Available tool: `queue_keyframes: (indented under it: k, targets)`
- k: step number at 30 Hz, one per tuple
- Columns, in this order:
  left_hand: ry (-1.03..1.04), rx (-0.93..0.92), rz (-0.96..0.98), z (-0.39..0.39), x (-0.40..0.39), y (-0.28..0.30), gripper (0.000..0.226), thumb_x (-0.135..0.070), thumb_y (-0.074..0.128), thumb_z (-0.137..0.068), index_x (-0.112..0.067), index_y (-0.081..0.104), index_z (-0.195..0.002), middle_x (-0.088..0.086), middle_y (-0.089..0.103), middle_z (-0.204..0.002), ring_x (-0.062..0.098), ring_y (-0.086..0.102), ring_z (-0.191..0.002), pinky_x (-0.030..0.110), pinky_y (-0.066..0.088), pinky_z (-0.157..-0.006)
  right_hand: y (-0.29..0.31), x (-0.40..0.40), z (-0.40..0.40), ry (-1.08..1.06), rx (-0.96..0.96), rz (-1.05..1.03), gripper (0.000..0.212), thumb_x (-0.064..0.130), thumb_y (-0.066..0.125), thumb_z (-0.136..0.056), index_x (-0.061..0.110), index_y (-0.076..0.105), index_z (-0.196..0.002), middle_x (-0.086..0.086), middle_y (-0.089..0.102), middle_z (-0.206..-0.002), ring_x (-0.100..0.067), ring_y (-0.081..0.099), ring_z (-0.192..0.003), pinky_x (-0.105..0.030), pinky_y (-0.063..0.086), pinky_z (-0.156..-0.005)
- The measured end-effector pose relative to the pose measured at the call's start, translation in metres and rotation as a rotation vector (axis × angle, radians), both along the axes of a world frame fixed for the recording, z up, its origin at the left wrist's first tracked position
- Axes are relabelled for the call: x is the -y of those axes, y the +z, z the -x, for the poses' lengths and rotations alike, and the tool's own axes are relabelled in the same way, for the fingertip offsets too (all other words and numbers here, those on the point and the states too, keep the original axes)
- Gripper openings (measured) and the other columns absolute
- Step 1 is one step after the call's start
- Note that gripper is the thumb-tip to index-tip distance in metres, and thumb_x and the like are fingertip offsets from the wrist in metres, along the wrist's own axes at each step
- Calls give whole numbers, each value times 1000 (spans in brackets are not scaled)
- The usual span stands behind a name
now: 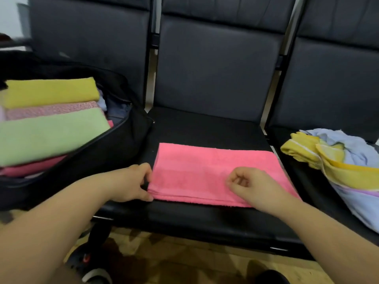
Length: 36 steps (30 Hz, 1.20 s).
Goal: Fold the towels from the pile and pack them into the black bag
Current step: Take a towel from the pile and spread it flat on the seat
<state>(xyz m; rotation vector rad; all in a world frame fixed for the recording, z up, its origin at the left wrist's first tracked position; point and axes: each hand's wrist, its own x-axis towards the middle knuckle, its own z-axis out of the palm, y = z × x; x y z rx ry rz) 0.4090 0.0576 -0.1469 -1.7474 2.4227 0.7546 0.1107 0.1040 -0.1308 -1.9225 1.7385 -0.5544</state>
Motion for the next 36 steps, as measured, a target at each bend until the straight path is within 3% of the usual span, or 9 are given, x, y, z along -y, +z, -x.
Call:
queue_keyframes:
  k: [6,9,13,18,21,24,29,33,36]
  targets:
    - [-119,-141,138,-11,-6,-8,31,-37,70,-83,-28,48,-102,-8,44,-103,-2,45,-77,16,36,-75,-19,8,-84,250,-85,194,16,35,67,-85,26,62,-98,13,55,-96,-3,48,-87,-8,36,-74]
    - [-198,-154,257,-15,-5,-10,29,-37,66,-85,-23,55,-108,-10,44,-100,-3,43,-74,8,31,-69,-25,13,-110,308,-169,186,40,52,67,-81,28,60,-113,14,53,-105,-7,49,-97,-20,41,-82]
    - [-209,-137,298,-15,5,-13,27,-41,56,-92,-19,56,-107,-10,42,-96,5,45,-87,18,36,-82,-31,18,-126,321,-281,267,42,57,64,-80,26,59,-108,8,55,-102,-13,51,-91,-28,42,-77]
    - [-229,-279,302,-9,17,2,23,-41,58,-90,-22,51,-101,-7,43,-105,9,44,-102,24,36,-96,-34,25,-122,197,22,191,21,34,70,-81,22,55,-74,10,49,-59,-7,43,-55,-19,34,-54]
    - [-213,-323,108,-5,23,16,44,-52,72,-74,-29,52,-105,-10,44,-123,7,41,-118,28,36,-104,-26,22,-117,107,336,-100,23,21,73,-82,19,52,-70,11,50,-56,-3,41,-53,-22,36,-54]
    - [-241,-158,31,-1,32,25,51,-53,79,-66,-31,55,-104,-10,49,-116,11,47,-112,31,40,-101,-4,12,-103,91,620,-402,8,6,67,-85,4,60,-85,1,60,-66,-7,54,-56,-20,43,-51]
    - [-242,86,-52,4,42,32,28,-40,79,-72,-29,55,-80,-12,54,-81,11,54,-79,27,43,-73,34,4,-60,105,683,-476,15,4,67,-77,17,63,-71,0,56,-60,-8,54,-50,-18,45,-45]
    - [-116,-112,-27,10,42,47,24,-45,80,-68,-28,64,-73,-10,63,-70,7,57,-70,23,43,-68,47,-8,-17,85,694,-437,11,12,67,-64,16,60,-70,-5,54,-64,-12,55,-53,-20,48,-47]
    - [-86,-357,-59,21,38,59,66,-78,74,-35,-26,73,-76,-4,70,-74,2,59,-67,23,44,-69,45,-21,15,53,737,-422,19,22,75,-55,19,59,-65,-6,55,-67,-16,56,-60,-24,51,-53]
